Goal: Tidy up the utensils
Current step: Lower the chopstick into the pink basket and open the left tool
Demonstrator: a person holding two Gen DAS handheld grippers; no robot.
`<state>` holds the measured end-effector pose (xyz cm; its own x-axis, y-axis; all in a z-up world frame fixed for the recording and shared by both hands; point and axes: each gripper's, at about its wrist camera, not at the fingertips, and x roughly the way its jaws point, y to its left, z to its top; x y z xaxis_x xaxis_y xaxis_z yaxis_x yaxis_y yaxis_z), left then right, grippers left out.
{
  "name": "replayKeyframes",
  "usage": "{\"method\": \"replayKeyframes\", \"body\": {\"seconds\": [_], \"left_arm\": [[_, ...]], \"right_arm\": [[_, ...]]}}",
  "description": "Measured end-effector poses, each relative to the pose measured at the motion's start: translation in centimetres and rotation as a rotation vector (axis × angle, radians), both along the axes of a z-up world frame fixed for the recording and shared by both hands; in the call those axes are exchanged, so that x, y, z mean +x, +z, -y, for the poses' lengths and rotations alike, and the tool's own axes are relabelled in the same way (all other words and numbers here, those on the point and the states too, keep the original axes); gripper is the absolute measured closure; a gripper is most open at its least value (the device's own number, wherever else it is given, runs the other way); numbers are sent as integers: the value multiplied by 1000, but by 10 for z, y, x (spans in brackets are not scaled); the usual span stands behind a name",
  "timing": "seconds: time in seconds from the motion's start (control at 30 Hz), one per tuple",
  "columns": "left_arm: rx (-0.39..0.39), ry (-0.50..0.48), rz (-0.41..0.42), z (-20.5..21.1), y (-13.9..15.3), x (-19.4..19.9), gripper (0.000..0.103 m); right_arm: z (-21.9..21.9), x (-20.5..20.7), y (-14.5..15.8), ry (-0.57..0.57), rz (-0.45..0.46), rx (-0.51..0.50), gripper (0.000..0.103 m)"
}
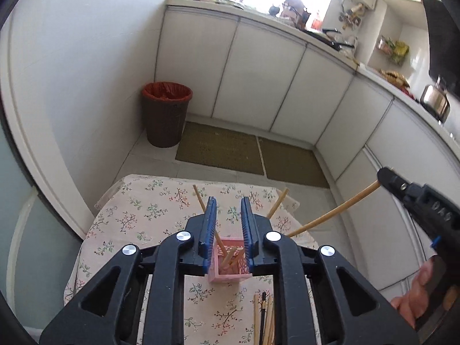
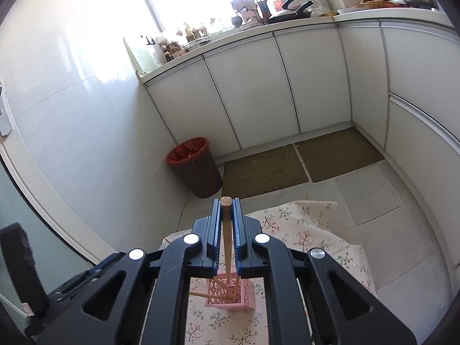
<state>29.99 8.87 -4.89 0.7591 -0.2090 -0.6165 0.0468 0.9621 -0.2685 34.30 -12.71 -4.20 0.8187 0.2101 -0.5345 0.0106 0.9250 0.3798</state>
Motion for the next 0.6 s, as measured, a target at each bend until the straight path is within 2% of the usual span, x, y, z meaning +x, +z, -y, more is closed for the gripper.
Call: {"method": "replayKeyframes", "body": {"seconds": [0.13, 0.33, 0.5, 0.53, 0.6], "left_arm": [[-62, 66, 66, -26, 13, -24, 77], [-36, 78, 45, -33, 15, -24, 73], [-6, 79, 41, -31, 17, -30, 69], [2, 77, 43, -30, 18, -31, 66], [11, 79, 57, -26, 21, -36, 56]], "right_arm": [[-15, 6, -11, 16, -5, -30, 95], [-38, 15, -31, 54, -46, -55, 94], [-44, 3, -20, 50, -23, -101, 91], [-43, -1, -16, 43, -14, -106, 90], [-41, -11, -7, 24, 5, -122, 76]]}}
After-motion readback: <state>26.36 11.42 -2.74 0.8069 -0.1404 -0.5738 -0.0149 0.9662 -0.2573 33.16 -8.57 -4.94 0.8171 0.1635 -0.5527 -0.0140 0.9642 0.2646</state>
